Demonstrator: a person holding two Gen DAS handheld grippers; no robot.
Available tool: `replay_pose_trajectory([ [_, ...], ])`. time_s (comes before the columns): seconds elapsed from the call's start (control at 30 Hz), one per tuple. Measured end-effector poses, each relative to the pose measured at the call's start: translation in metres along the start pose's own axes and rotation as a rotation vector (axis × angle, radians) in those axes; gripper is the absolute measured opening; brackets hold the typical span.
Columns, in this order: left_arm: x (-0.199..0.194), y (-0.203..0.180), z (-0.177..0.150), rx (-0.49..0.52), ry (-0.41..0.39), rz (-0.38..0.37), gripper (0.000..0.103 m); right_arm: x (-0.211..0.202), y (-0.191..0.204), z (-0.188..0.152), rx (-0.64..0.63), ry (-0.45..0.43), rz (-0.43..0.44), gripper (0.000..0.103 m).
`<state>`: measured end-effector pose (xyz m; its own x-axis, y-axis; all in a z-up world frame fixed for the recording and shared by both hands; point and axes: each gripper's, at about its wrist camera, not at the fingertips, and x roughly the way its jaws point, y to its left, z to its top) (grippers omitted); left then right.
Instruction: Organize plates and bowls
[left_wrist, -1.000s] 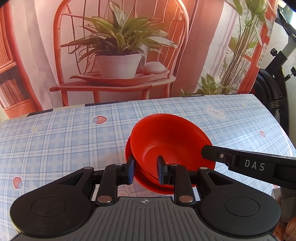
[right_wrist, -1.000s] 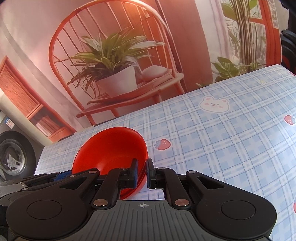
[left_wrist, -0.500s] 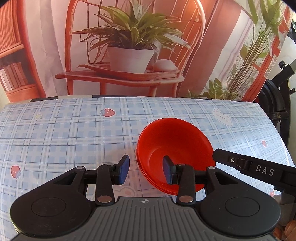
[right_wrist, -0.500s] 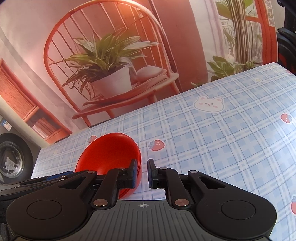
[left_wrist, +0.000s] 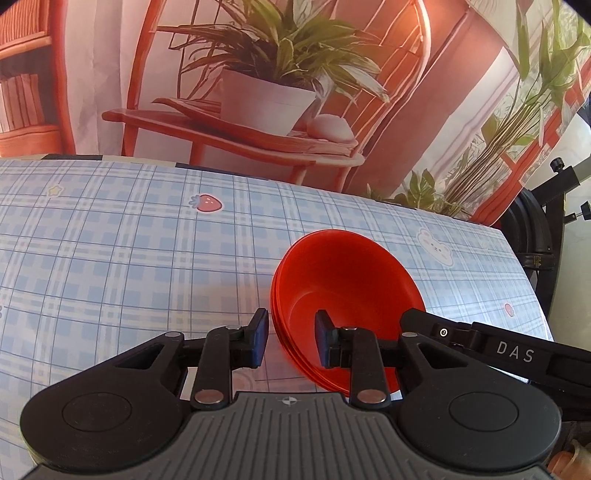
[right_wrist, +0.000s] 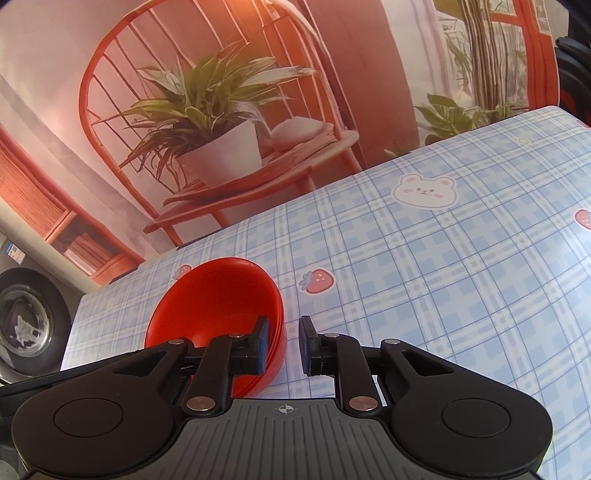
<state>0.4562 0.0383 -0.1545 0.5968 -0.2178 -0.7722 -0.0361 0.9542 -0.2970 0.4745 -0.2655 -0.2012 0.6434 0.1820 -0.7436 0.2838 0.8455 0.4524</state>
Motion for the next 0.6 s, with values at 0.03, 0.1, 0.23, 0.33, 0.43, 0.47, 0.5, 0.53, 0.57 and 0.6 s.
replay_pose_trajectory([
  [0.03,0.0020,-0.0001,0.0002,0.005,0.006,-0.002,0.023,0.0013,0.0002,-0.0002,0.001,0.002,0.000,0.017],
  [0.1,0.0036,0.0005,-0.0005,0.009,0.008,0.000,0.021,0.0040,0.0011,-0.0005,0.000,0.008,0.001,0.017],
  [0.23,0.0044,0.0027,-0.0011,0.001,0.003,-0.007,0.020,0.0075,0.0037,-0.0012,-0.004,0.017,0.003,0.016],
  [0.33,0.0028,0.0019,-0.0026,0.013,-0.004,-0.007,0.020,0.0069,0.0053,-0.0023,-0.008,0.015,0.006,0.011],
  [0.43,0.0007,0.0007,-0.0043,0.022,-0.007,-0.004,0.020,0.0054,0.0075,-0.0030,-0.017,0.012,-0.002,0.011],
  [0.47,0.0000,0.0003,-0.0051,0.022,-0.007,-0.003,0.020,0.0047,0.0076,-0.0033,-0.017,0.013,-0.002,0.011],
  [0.5,-0.0004,0.0001,-0.0057,0.023,-0.007,-0.001,0.020,0.0042,0.0079,-0.0037,-0.017,0.014,-0.003,0.011],
  [0.53,-0.0009,-0.0002,-0.0063,0.023,-0.007,0.002,0.020,0.0036,0.0082,-0.0041,-0.020,0.015,-0.002,0.011],
  [0.57,-0.0020,-0.0004,-0.0072,0.025,-0.008,0.004,0.020,0.0025,0.0088,-0.0047,-0.023,0.016,-0.002,0.011],
  [0.6,-0.0031,-0.0007,-0.0079,0.030,-0.009,0.005,0.020,0.0014,0.0094,-0.0053,-0.026,0.017,-0.003,0.011],
])
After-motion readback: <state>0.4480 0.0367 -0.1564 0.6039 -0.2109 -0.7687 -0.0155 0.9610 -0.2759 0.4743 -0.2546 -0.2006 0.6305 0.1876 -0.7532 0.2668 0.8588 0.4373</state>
